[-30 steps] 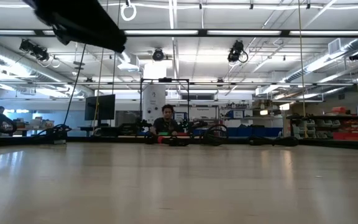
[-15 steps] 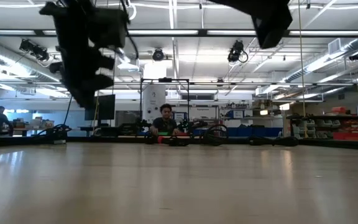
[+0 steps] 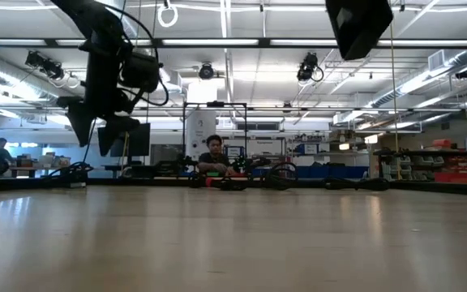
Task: Pick and place USB-C Cables
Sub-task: Put the black charger cable into the blue bin
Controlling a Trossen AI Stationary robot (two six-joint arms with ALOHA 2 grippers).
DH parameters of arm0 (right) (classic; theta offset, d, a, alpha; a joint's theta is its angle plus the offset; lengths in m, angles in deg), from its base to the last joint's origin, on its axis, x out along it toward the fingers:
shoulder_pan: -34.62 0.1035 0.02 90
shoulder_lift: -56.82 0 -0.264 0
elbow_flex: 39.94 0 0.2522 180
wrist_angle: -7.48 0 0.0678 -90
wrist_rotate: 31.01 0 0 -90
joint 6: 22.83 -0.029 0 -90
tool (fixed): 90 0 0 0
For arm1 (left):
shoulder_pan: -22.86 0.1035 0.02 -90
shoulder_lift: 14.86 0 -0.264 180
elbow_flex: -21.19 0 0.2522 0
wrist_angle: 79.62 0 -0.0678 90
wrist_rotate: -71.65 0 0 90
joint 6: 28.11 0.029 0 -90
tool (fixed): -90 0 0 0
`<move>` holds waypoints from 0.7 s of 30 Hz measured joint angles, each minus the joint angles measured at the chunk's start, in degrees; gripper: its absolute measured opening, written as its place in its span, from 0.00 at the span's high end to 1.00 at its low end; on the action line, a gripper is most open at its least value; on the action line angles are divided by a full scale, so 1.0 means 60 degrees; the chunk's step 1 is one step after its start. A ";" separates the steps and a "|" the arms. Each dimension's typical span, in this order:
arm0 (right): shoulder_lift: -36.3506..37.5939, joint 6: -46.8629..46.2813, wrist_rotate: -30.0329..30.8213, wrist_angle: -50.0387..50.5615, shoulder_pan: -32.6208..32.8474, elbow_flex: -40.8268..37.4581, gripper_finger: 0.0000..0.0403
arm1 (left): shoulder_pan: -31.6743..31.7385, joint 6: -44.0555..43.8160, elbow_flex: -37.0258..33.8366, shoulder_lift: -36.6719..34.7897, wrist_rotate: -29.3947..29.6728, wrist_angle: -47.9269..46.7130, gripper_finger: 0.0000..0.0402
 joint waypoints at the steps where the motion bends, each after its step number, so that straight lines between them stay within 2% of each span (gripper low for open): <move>1: 0.0000 0.0007 0.0000 0.0000 0.0033 0.0000 0.62 | 0.0256 0.0114 -0.0048 0.0000 -0.0211 0.0208 0.29; 7: 0.0000 0.0025 0.0015 0.0003 0.0204 0.0000 0.62 | 0.1353 0.0169 -0.0996 0.0007 -0.0914 0.1609 0.33; 13: 0.0000 0.0029 0.0027 0.0004 0.0242 0.0000 0.62 | 0.1811 0.0581 -0.2229 0.0009 -0.0830 0.3289 0.41; 17: 0.0004 0.0046 0.0068 0.0004 0.0242 0.0000 0.62 | 0.1865 0.1185 -0.2896 0.0012 -0.0668 0.4297 0.54; 21: 0.0007 0.0063 0.0087 -0.0012 0.0231 0.0000 0.62 | 0.1622 0.2005 -0.2970 0.0011 -0.0605 0.4403 0.76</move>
